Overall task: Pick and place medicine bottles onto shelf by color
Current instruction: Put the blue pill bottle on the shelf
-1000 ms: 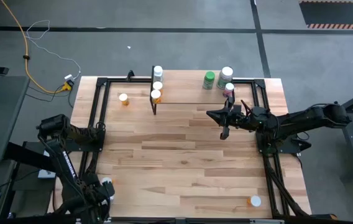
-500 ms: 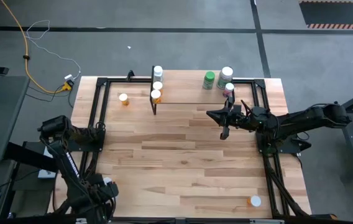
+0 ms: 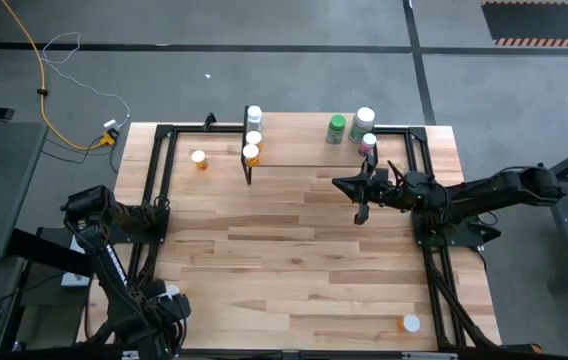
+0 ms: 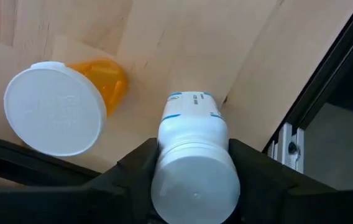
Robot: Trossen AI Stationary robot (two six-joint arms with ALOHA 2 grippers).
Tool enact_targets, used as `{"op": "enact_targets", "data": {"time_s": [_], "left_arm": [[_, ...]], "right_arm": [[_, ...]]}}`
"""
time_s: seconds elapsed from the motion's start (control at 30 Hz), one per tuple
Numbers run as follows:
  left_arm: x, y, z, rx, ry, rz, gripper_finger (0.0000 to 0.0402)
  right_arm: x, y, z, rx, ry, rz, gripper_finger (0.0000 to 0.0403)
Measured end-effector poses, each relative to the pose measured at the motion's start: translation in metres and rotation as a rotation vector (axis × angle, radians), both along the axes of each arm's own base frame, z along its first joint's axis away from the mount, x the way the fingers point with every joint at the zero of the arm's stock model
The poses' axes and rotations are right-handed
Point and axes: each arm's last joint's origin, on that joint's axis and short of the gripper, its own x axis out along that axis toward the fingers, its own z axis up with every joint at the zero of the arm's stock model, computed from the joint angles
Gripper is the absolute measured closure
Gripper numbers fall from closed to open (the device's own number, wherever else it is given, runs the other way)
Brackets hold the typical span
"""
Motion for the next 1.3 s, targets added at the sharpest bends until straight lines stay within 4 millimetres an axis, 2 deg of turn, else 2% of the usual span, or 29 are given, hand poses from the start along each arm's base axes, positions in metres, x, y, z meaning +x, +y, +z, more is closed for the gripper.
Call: {"op": "enact_targets", "data": {"time_s": [0.1, 0.2, 0.3, 0.4, 0.53, 0.67, 0.87, 1.0, 1.1, 1.23, 1.3], "left_arm": [[0.002, 0.002, 0.002, -0.02, 0.02, -0.022, 0.0231], [0.008, 0.007, 0.017, -0.05, 0.002, -0.056, 0.0231], [0.016, 0.017, 0.043, -0.071, -0.074, -0.093, 0.0232], [0.026, 0.036, 0.078, -0.043, -0.195, -0.14, 0.0232], [0.043, 0.078, 0.124, 0.074, -0.322, -0.176, 0.0233], [0.067, 0.124, 0.155, 0.215, -0.391, -0.208, 0.0233], [0.111, 0.196, 0.182, 0.481, -0.469, -0.221, 0.0233], [0.136, 0.244, 0.203, 0.643, -0.586, -0.116, 0.0233], [0.151, 0.28, 0.219, 0.67, -0.691, -0.031, 0.0233], [0.159, 0.324, 0.239, 0.677, -0.799, 0.093, 0.0233], [0.161, 0.346, 0.241, 0.658, -0.794, 0.162, 0.0233]], "right_arm": [[0.0, 0.0, 0.0, 0.0, 0.0, 0.0, 0.0402], [0.0, 0.0, 0.0, 0.0, 0.0, 0.0, 0.0402], [0.0, 0.0, 0.0, 0.0, 0.0, 0.0, 0.0402], [0.0, 0.0, 0.0, 0.0, -0.001, 0.0, 0.0402], [0.0, 0.0, 0.0, 0.0, -0.004, 0.0, 0.0402], [0.0, 0.0, 0.0, 0.0, -0.004, 0.0, 0.0402], [0.0, 0.0, 0.0, 0.0, -0.004, 0.0, 0.0402], [0.0, 0.0, 0.0, 0.0, -0.003, 0.0, 0.0402], [0.0, 0.0, 0.0, 0.0, 0.003, 0.0, 0.0402], [0.0, 0.0, 0.0, 0.0, 0.003, 0.0, 0.0402], [0.0, 0.0, 0.0, 0.0, 0.005, 0.0, 0.0402]]}}
